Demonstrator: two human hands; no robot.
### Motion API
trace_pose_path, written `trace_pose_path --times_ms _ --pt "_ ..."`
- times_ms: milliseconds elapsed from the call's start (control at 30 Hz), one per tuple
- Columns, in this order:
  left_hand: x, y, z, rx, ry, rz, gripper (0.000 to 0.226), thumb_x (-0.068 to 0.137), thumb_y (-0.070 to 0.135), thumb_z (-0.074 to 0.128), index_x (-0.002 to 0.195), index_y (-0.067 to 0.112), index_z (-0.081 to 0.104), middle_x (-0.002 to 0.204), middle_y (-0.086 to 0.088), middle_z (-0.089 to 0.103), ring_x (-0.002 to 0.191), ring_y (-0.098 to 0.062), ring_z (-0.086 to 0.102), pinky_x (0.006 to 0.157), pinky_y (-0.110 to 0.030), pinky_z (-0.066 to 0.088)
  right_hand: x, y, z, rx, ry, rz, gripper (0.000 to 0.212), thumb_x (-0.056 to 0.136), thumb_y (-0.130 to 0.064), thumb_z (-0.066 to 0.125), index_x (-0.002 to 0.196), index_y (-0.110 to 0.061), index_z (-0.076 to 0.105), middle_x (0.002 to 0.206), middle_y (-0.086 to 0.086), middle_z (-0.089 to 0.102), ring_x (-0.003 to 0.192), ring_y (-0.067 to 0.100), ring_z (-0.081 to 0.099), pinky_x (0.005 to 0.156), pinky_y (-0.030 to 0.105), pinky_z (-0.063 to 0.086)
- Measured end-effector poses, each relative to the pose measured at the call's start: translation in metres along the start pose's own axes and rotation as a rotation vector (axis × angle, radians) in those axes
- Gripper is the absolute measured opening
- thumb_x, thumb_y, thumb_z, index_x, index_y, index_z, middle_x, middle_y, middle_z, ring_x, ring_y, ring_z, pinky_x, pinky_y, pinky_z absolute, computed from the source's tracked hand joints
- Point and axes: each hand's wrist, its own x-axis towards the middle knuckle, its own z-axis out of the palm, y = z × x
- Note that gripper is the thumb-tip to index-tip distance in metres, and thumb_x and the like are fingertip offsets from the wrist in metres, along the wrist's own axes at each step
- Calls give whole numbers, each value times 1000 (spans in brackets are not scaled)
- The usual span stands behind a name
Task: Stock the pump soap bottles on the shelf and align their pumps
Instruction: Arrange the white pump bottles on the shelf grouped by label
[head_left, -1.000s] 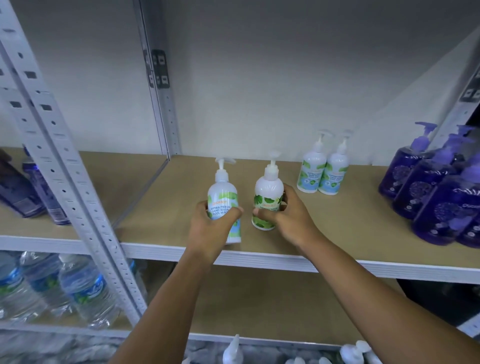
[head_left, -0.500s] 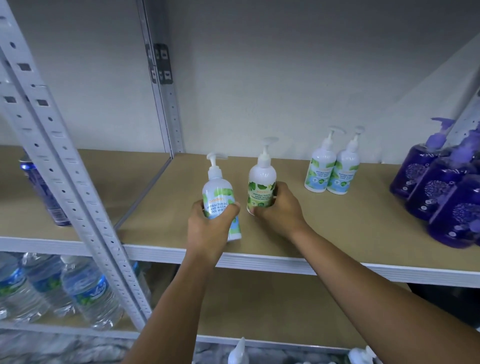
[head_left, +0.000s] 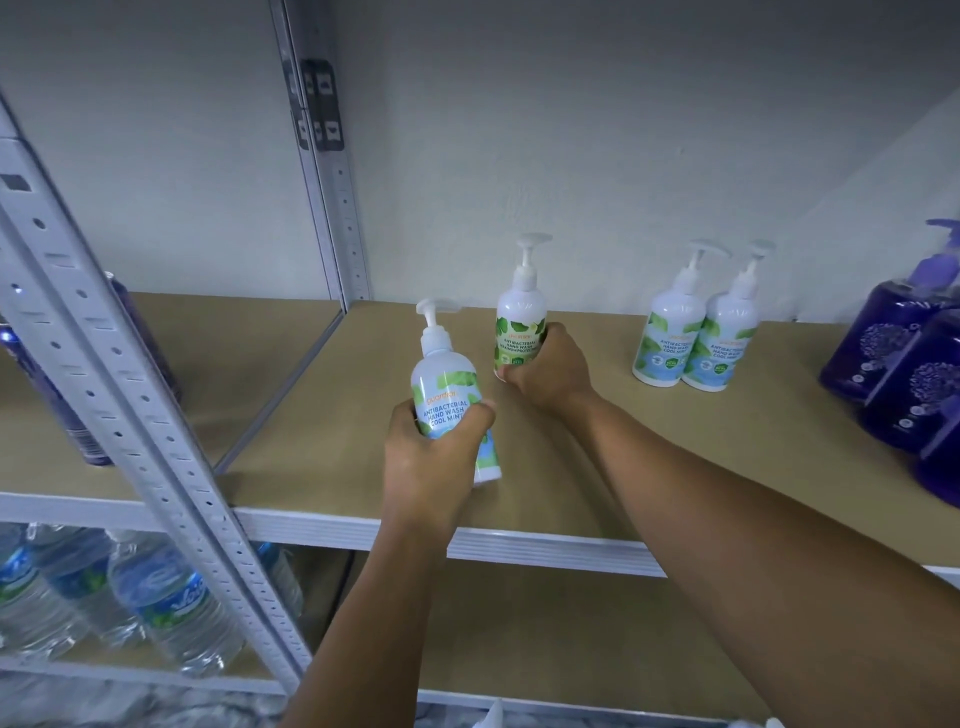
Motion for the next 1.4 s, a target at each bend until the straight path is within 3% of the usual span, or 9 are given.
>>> trace_pose_path --times_ms 300,433,533,633,767,967,1100,1267,1400 --pt "1 1 1 8 7 -27 30 82 30 78 102 17 59 93 -7 68 70 -15 65 41 -13 45 11 1 2 -31 -4 0 55 74 -23 83 117 -3 54 116 9 65 103 26 65 74 28 43" --pt "-1 1 2 33 3 -18 30 81 31 78 101 18 60 92 -6 68 71 -15 66 42 -12 45 5 -1 -7 -40 -42 36 66 69 -32 86 119 -6 51 119 9 61 107 25 63 81 32 49" --pt "-3 2 3 41 -3 -6 31 82 30 79 102 18 59 93 -6 68 72 -15 66 42 -12 45 -13 3 -26 -59 -89 23 55 77 -36 80 115 -11 50 123 9 55 107 22 57 80 29 43" --pt "-7 1 7 66 -17 28 31 82 26 79 104 17 59 93 -6 67 71 -14 65 43 -12 45 -42 18 -56 -137 -102 -1 54 88 -35 69 134 -10 54 139 10 50 123 23 54 95 25 38" --pt "-17 0 23 83 -59 70 34 82 23 80 106 18 58 93 -3 66 73 -12 66 44 -12 46 -81 48 -102 -279 -94 -26 40 88 -31 66 126 -16 64 132 4 55 118 18 55 91 20 35" --pt "-43 -7 65 132 -230 202 36 81 21 82 104 30 56 96 4 70 73 2 68 58 -9 50 -114 95 -167 -466 12 19 38 86 -41 66 119 -21 67 127 -1 55 116 20 55 101 33 44" --pt "-57 -16 95 138 -367 288 47 80 15 84 115 30 57 101 8 72 85 -1 70 71 -13 54 -127 115 -185 -556 40 23 45 88 -55 57 116 -20 65 128 1 56 118 25 55 105 38 41" --pt "-63 -29 116 188 -425 333 53 80 15 84 121 32 56 108 9 72 93 -3 71 75 -15 54 -131 120 -191 -654 -10 39 60 92 -64 45 136 -23 55 149 3 44 141 19 35 117 36 24" --pt "-63 -36 119 256 -407 324 61 76 17 87 129 21 56 112 7 72 98 -5 70 81 -20 57 -135 119 -190 -660 6 34 59 93 -63 40 137 -25 53 150 1 43 143 18 31 117 38 20"
